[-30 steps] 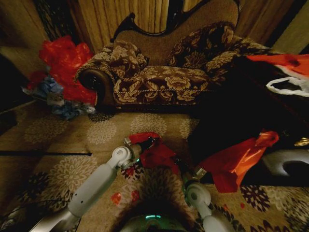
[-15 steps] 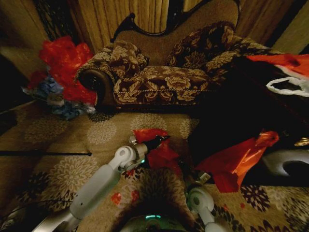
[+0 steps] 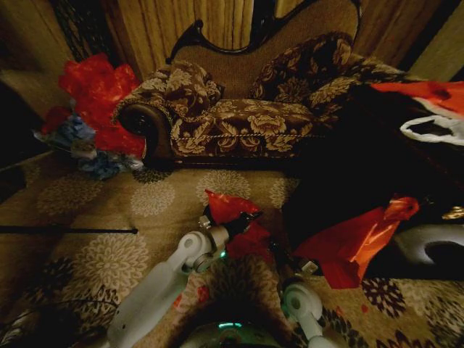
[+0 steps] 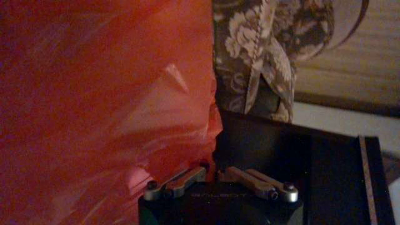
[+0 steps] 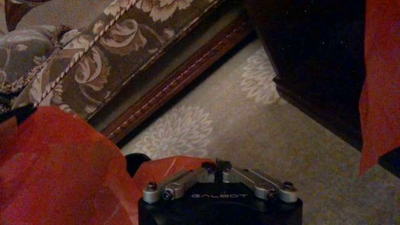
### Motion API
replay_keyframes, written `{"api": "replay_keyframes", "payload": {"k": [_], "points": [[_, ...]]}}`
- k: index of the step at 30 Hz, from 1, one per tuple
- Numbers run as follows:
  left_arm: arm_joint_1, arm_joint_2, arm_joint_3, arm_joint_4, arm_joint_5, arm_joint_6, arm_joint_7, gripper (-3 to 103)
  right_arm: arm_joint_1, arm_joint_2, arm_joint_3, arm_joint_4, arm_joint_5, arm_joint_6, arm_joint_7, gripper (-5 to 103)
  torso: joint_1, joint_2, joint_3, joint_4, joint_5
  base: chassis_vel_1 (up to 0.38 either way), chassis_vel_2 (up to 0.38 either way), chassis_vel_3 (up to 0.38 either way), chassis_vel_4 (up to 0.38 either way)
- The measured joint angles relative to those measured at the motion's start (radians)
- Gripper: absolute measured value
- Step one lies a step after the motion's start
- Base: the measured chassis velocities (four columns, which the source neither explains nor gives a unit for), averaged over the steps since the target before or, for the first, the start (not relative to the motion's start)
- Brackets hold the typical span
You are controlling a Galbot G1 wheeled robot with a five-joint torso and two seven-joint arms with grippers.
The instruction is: Place a garbage bag over the trash bin.
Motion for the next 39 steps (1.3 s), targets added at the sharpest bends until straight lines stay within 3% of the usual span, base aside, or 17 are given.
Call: {"api": "replay_keyframes", "payload": {"k": [10,19,30,39], "points": [[0.009,-0.049,-0.04,0.022,-0.006,-0.004,0.002,0,-0.014,0.012,-0.003,0.043,-0.019,0.142,-0.097,0,0.0,0.0,0.0,-0.0003,-0.0001,0.0,0.0,0.0,0.0],[-0.01,-0.068,-0.08,-0.025,-0.066,-0.028,-0.015,0,-0.033,-0.001,0.01,0.114,0.024,0.161,-0.147,0,0.0,0.0,0.0,-0.0002,-0.0001,0.0,0.0,0.0,0.0],[-0.009,-0.096,-0.058,-0.051,-0.099,-0.037,-0.021,0,-0.08,0.003,0.048,0.165,0.048,0.182,-0.2,0,0.0,0.0,0.0,-0.0003,0.0,0.0,0.0,0.0,0.0],[-0.045,-0.153,-0.065,0.054,-0.092,0.009,0.033,0,-0.083,0.004,0.055,0.169,0.052,0.194,-0.223,0,0.0,0.0,0.0,-0.0002,0.0,0.0,0.0,0.0,0.0]]}}
